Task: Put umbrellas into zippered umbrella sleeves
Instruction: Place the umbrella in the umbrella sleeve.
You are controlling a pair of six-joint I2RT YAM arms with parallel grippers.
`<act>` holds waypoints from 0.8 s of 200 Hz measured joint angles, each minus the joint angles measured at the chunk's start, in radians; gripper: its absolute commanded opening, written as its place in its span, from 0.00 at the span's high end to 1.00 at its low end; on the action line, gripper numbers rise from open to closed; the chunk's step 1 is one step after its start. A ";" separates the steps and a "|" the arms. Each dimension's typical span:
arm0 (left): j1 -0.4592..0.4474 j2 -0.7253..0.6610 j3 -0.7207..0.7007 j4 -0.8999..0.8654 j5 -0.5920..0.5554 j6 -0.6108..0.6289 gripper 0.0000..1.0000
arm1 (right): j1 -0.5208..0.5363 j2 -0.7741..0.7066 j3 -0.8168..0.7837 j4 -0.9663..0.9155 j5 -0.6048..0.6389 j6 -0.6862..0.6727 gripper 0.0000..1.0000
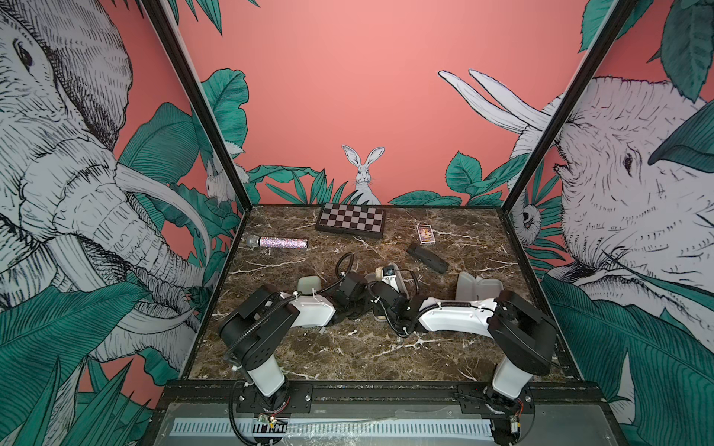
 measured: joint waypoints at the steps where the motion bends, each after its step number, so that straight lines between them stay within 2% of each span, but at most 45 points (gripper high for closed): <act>1: 0.002 0.000 0.000 0.000 0.002 0.004 0.86 | 0.000 0.000 0.001 -0.001 -0.002 -0.001 0.61; 36: 0.014 0.000 0.000 0.002 0.058 0.049 0.84 | -0.022 0.000 0.044 -0.107 -0.091 -0.040 0.46; 79: 0.015 0.000 -0.001 0.011 0.078 0.069 0.78 | -0.069 -0.018 0.131 -0.273 -0.164 -0.082 0.37; 122: 0.016 -0.021 -0.017 0.020 0.087 0.080 0.78 | -0.100 -0.026 0.245 -0.330 -0.201 -0.132 0.40; 160: 0.019 -0.047 -0.050 0.050 0.090 0.079 0.81 | -0.111 0.009 0.255 -0.324 -0.231 -0.135 0.46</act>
